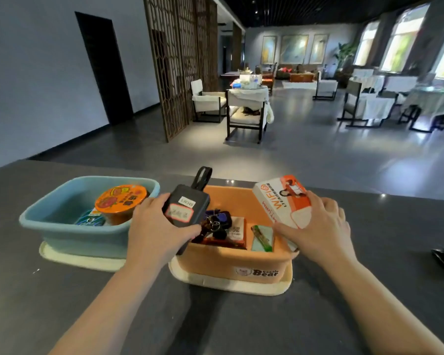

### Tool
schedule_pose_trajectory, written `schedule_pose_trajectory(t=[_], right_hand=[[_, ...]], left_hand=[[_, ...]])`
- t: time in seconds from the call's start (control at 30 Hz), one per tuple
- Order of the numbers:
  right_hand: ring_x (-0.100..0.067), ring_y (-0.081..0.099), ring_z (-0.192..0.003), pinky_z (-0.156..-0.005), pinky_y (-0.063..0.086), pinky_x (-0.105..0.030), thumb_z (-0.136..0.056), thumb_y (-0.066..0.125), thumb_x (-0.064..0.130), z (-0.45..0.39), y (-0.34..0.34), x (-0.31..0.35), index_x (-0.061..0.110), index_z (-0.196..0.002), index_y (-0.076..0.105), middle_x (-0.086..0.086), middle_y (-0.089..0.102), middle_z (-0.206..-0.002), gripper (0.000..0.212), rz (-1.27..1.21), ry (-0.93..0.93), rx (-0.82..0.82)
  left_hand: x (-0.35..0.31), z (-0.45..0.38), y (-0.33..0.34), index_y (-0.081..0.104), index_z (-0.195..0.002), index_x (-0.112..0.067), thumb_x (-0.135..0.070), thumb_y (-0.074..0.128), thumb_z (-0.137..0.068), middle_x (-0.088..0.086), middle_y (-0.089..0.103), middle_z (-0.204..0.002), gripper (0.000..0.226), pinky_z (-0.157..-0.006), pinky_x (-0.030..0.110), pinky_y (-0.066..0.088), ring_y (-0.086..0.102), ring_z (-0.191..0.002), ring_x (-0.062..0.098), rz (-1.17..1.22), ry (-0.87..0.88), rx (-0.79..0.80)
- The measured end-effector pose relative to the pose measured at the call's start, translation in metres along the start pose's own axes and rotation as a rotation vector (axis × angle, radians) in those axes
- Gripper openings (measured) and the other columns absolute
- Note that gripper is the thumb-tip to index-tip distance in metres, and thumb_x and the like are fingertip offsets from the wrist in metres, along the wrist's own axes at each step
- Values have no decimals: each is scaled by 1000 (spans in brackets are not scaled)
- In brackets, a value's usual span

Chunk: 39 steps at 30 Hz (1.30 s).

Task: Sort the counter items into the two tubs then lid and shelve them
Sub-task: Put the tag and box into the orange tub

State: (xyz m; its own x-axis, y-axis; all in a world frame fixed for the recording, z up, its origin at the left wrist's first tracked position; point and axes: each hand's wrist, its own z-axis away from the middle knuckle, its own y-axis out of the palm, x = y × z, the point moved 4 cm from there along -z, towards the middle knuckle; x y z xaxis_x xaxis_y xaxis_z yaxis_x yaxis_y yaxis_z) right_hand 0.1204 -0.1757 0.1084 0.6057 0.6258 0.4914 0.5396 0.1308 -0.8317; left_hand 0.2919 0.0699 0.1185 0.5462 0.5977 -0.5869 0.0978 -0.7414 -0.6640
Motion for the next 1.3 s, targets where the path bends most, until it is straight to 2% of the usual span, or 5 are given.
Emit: schedule_pose_trajectory(t=[0.23,0.47,0.87,1.1,1.3], right_hand=[[-22,36,-125,-102,36,-42,-59,67,73,-15,32,28,33,-144,26,0,38,-140,103,3,95,-7],[-20,33,-127,-105,35,-44,-57,59,81,-10,50,27,33,-146,24,2,36,-141,107,4,162,-19],[-21,32,-127,-107,29,-42,-58,62,77,-18,54,24,31,-146,23,1,35,-141,107,18,184,-54],[-18,30,-126,-106,30,-40,-59,63,76,-19,52,24,34,-145,20,5,33,-139,105,5,159,-32],[-16,29,-126,-105,29,-38,-60,64,75,-19,55,22,34,-145,20,6,32,-140,104,-10,155,-24]], left_hand=[[25,-64,35,58,-113,-30,-51,81,-42,-10,54,-94,77,-74,27,38,49,-93,12,137,111,181],[31,-85,78,50,-122,-40,-62,69,-34,-21,48,-101,92,-86,31,44,49,-101,7,132,206,478],[18,-53,143,47,-123,-32,-41,81,-55,-12,56,-116,77,-90,34,50,55,-104,12,-221,406,1148],[-11,-34,171,48,-112,-17,-35,73,-72,5,54,-115,51,-91,40,47,53,-106,23,-239,607,1160],[-22,-32,183,16,-147,-33,-32,65,-80,5,37,-135,83,-106,41,35,32,-126,25,-346,705,1378]])
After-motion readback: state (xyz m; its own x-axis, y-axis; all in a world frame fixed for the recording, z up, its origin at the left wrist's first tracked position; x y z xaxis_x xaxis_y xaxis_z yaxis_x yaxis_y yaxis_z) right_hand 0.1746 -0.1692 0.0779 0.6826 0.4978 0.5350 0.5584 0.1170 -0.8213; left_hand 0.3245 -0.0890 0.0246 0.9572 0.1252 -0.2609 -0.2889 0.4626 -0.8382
